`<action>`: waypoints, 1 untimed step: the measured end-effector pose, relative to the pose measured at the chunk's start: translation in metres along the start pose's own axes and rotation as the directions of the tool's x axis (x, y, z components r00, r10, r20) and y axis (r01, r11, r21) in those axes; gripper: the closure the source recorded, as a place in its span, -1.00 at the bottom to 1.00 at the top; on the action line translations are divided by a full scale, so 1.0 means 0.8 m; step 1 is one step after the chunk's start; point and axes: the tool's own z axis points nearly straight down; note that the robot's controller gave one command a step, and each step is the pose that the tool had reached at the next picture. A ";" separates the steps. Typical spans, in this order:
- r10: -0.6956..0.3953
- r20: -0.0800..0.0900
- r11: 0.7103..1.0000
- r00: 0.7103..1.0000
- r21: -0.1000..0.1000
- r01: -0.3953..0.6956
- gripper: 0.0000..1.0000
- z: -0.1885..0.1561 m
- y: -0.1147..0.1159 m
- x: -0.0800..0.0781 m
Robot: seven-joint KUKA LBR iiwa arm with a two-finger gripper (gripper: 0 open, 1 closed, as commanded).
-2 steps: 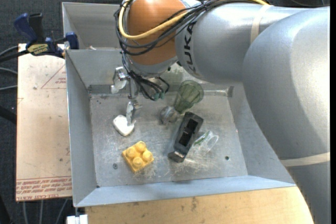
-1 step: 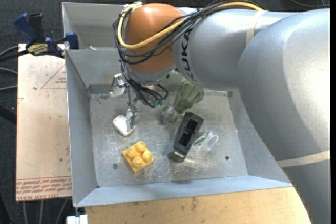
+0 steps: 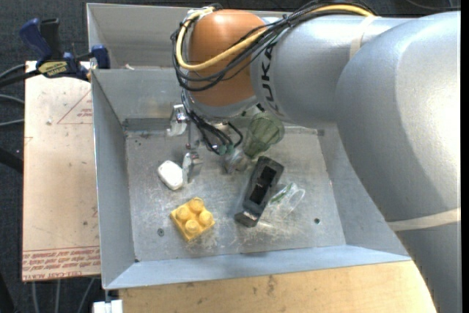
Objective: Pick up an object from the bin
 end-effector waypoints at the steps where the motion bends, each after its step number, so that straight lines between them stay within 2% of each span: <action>1: -0.302 0.002 0.953 0.953 0.001 0.302 -1.00 0.039 0.005 -0.005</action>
Offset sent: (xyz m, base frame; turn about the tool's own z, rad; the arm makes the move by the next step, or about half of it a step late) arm 0.0013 0.0132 -0.0509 -0.3349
